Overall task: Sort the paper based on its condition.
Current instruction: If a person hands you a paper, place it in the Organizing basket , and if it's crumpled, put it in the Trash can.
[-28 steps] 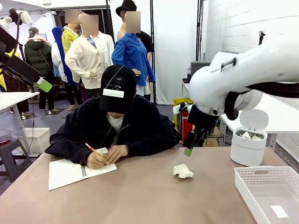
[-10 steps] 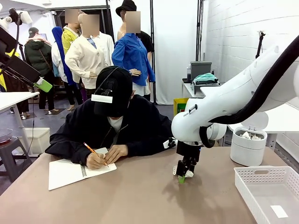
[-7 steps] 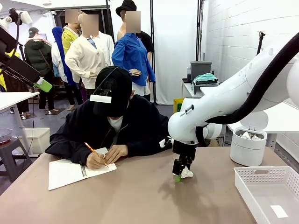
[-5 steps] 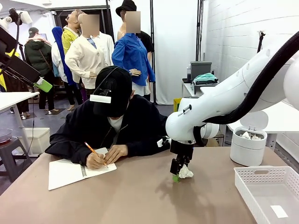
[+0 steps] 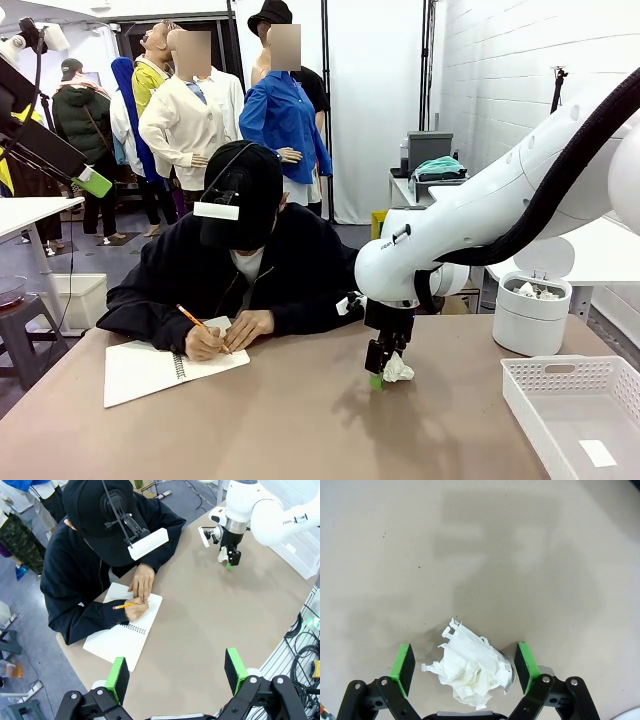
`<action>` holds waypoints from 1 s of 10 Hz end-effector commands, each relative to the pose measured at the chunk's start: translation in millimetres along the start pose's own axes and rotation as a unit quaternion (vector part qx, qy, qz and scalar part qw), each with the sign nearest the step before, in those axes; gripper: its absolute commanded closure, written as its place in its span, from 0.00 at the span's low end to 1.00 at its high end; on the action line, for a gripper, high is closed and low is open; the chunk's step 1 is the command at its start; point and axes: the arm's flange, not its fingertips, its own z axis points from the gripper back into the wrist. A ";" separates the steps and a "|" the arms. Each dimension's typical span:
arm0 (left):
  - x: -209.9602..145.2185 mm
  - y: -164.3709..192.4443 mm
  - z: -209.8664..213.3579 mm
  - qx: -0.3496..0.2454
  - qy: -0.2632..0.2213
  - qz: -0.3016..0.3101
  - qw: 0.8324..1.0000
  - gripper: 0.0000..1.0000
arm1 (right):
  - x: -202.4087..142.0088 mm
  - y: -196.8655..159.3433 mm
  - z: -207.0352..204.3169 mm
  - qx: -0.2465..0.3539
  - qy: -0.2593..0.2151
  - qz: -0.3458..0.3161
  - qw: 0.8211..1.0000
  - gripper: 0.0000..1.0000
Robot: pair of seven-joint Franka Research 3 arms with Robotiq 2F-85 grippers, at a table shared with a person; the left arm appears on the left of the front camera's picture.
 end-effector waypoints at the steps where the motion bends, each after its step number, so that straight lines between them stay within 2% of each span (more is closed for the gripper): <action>1: 0.0 0.3 0.5 0.001 0.000 0.000 1.000 0.00 | -0.6 0.3 -0.8 0.001 -0.003 -0.005 1.000 0.00; 3: 0.0 0.3 0.5 0.001 0.000 0.000 1.000 0.00 | -0.6 0.3 -0.8 0.001 -0.003 -0.005 1.000 0.00; 8: 0.0 0.3 0.5 0.001 0.000 0.000 1.000 0.00 | 0.5 -1.7 1.4 -0.007 -0.001 -0.002 1.000 0.95; 9: 0.0 0.3 0.5 0.001 0.000 0.000 1.000 0.00 | 0.8 -2.1 4.4 -0.009 -0.007 -0.020 1.000 1.00; 10: 0.0 0.3 0.5 0.001 0.000 0.000 1.000 0.00 | 1.0 -1.2 12.7 -0.005 -0.015 -0.024 1.000 1.00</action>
